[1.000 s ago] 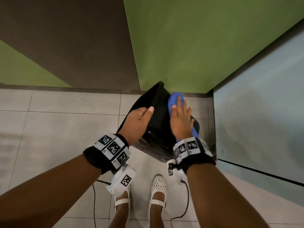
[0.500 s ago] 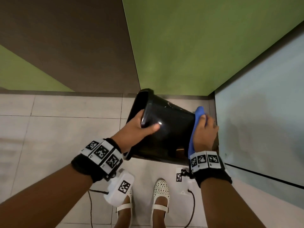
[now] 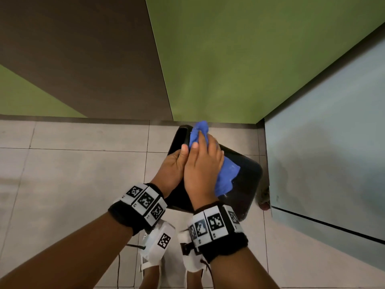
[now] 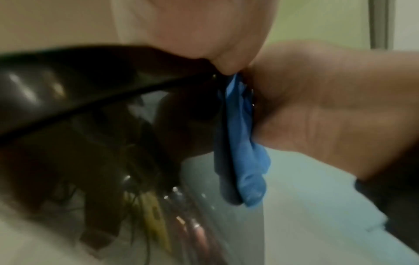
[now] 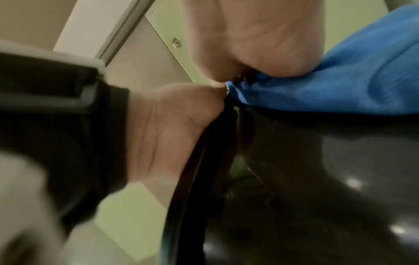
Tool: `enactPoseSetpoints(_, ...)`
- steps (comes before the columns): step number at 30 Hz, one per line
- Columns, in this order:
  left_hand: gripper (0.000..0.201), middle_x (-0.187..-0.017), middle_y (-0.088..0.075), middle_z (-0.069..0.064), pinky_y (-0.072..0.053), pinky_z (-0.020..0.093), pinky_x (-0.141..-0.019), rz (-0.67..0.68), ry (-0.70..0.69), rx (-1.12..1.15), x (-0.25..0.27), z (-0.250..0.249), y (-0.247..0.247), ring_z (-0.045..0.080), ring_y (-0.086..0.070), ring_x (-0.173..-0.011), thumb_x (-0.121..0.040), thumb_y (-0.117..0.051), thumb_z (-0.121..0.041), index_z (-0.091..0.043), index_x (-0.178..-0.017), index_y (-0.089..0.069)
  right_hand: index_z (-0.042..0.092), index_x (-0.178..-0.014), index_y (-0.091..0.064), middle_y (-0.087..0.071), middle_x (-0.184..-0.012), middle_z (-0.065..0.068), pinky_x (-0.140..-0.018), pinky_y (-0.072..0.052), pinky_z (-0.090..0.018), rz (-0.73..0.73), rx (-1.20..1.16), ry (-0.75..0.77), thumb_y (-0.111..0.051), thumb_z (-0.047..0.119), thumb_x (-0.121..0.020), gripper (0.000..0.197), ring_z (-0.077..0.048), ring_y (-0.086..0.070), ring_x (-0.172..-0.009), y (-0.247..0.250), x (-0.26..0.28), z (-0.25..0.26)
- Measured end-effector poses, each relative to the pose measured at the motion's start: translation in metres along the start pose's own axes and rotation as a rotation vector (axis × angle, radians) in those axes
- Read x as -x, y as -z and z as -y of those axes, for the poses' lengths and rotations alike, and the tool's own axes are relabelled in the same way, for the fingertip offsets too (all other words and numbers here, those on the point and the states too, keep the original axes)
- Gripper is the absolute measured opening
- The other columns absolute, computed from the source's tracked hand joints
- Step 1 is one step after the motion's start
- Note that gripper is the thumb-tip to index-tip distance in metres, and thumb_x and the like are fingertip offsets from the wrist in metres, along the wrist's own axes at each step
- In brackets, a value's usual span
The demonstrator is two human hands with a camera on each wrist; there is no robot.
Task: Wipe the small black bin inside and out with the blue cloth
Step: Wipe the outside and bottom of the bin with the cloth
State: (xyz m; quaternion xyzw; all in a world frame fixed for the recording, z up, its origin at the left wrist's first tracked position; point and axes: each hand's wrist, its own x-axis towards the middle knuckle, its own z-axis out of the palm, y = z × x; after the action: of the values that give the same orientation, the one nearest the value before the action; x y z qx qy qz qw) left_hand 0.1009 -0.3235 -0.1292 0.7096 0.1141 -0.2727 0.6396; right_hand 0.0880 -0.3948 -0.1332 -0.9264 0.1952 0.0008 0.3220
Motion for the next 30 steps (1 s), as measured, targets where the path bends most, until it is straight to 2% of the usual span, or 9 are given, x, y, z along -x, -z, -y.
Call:
enactPoseSetpoints(4,0.037,-0.082,-0.066,-0.005,-0.046,0.010,-0.071,-0.008,-0.081,-0.088,0.006,0.000,0.000,0.001,-0.059,-0.076,-0.099,-0.033,-0.033,-0.018,-0.088,-0.064,0.016,-0.112,-0.058,-0.061,-0.120,-0.007,-0.095,-0.038,-0.040,0.103,0.119,0.016,-0.013,0.035,-0.091,0.053,-0.027,-0.053,-0.115,0.014,-0.035,-0.005)
enactPoseSetpoints(8,0.030,-0.068,-0.056,-0.013,-0.042,0.012,-0.065,0.093,-0.191,-0.284,0.015,0.007,0.003,-0.010,-0.054,-0.060,-0.098,-0.040,-0.026,-0.028,-0.071,-0.054,0.006,-0.104,-0.058,-0.063,-0.117,-0.015,-0.087,-0.042,-0.034,0.599,0.098,-0.220,-0.026,0.022,-0.098,0.036,-0.030,-0.058,-0.104,0.029,-0.078,-0.026)
enactPoseSetpoints(11,0.033,-0.065,-0.055,-0.010,-0.043,0.013,-0.063,0.087,-0.198,-0.209,0.015,0.007,0.007,-0.007,-0.053,-0.056,-0.098,-0.038,-0.025,-0.027,-0.068,-0.053,0.008,-0.110,-0.058,-0.062,-0.118,-0.013,-0.084,-0.037,-0.034,0.516,0.085,-0.194,-0.023,0.024,-0.100,0.040,-0.030,-0.056,-0.108,0.034,-0.063,-0.018)
enactPoseSetpoints(14,0.033,-0.065,-0.054,-0.014,-0.039,0.005,-0.061,0.104,-0.210,-0.209,0.015,0.006,0.008,-0.011,-0.054,-0.058,-0.099,-0.037,-0.020,-0.029,-0.071,-0.053,0.011,-0.124,-0.054,-0.057,-0.131,-0.009,-0.100,-0.036,-0.035,0.334,-0.044,-0.192,-0.022,0.028,-0.101,0.042,-0.026,-0.051,-0.120,0.038,-0.035,-0.009)
enactPoseSetpoints(17,0.029,-0.074,-0.057,-0.013,-0.041,0.009,-0.070,0.088,-0.229,-0.212,0.011,0.008,0.008,-0.012,-0.054,-0.065,-0.099,-0.035,-0.021,-0.030,-0.079,-0.054,0.018,-0.147,-0.027,-0.023,-0.157,-0.002,-0.119,-0.016,-0.033,0.292,-0.042,-0.082,-0.022,0.026,-0.102,0.046,-0.017,-0.024,-0.143,0.035,-0.007,0.001)
enactPoseSetpoints(20,0.026,-0.084,-0.063,-0.011,-0.045,0.008,-0.076,0.054,-0.200,-0.121,0.003,0.005,0.007,-0.011,-0.059,-0.074,-0.099,-0.035,-0.023,-0.025,-0.089,-0.058,0.023,-0.150,-0.013,-0.004,-0.160,0.004,-0.119,-0.004,-0.032,0.337,-0.049,-0.049,-0.022,0.028,-0.102,0.049,-0.014,-0.008,-0.147,0.030,0.009,0.007)
enactPoseSetpoints(25,0.024,-0.077,-0.061,-0.010,-0.043,0.007,-0.068,0.052,-0.192,-0.157,0.006,0.005,0.010,-0.011,-0.056,-0.065,-0.098,-0.040,-0.024,-0.023,-0.084,-0.059,0.017,-0.132,-0.045,-0.042,-0.145,-0.005,-0.115,-0.022,-0.044,0.397,0.009,-0.075,-0.021,0.025,-0.101,0.040,-0.024,-0.027,-0.141,0.027,-0.029,-0.013)
enactPoseSetpoints(28,0.020,-0.076,-0.061,-0.010,-0.047,0.013,-0.069,0.087,-0.155,-0.174,0.013,0.006,0.007,-0.006,-0.057,-0.067,-0.096,-0.044,-0.026,-0.028,-0.083,-0.058,0.014,-0.083,-0.052,-0.062,-0.110,-0.011,-0.088,-0.039,-0.037,0.594,0.089,-0.226,-0.021,0.025,-0.099,0.037,-0.025,-0.056,-0.093,0.037,-0.056,-0.018)
enactPoseSetpoints(30,0.016,-0.079,-0.062,-0.007,-0.048,0.018,-0.070,0.108,-0.112,-0.149,0.010,0.002,0.006,0.001,-0.059,-0.070,-0.096,-0.045,-0.025,-0.024,-0.088,-0.058,0.010,-0.094,-0.056,-0.062,-0.112,-0.014,-0.084,-0.038,-0.036,0.624,0.093,-0.262,-0.021,0.024,-0.100,0.039,-0.029,-0.056,-0.096,0.038,-0.061,-0.016)
